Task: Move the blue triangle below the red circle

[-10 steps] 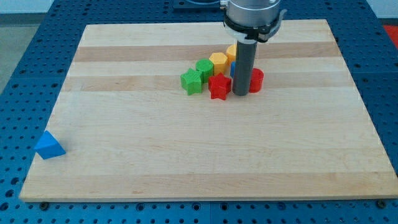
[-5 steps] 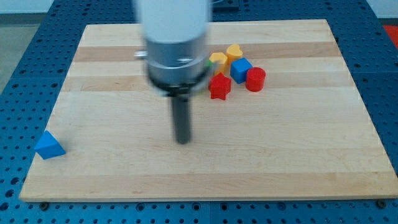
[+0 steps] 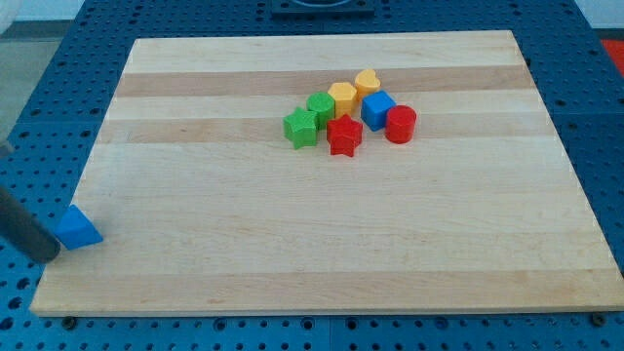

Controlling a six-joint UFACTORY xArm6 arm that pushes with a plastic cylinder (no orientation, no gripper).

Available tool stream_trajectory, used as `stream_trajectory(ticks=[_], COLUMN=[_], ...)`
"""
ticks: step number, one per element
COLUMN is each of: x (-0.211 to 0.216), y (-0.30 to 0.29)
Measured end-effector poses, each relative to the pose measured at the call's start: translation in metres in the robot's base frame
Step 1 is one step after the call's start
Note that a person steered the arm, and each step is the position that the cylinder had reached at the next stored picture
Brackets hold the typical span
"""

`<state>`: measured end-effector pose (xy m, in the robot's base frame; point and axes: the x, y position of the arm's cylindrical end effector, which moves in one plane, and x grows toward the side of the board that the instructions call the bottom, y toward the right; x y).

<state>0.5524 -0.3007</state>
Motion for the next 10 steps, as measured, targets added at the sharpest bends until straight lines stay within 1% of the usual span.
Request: stream_trajectory(ticks=[1,2,3,4,5,6,7,8,9,10], x=[-0.016,-0.002,-0.001,0.01,0.012,-0.016,-0.034,-0.034,-0.034,-0.034], y=[0.055,0.151,0.205,0.189,0.114,0.062,0.07,0.122,0.143,0.143])
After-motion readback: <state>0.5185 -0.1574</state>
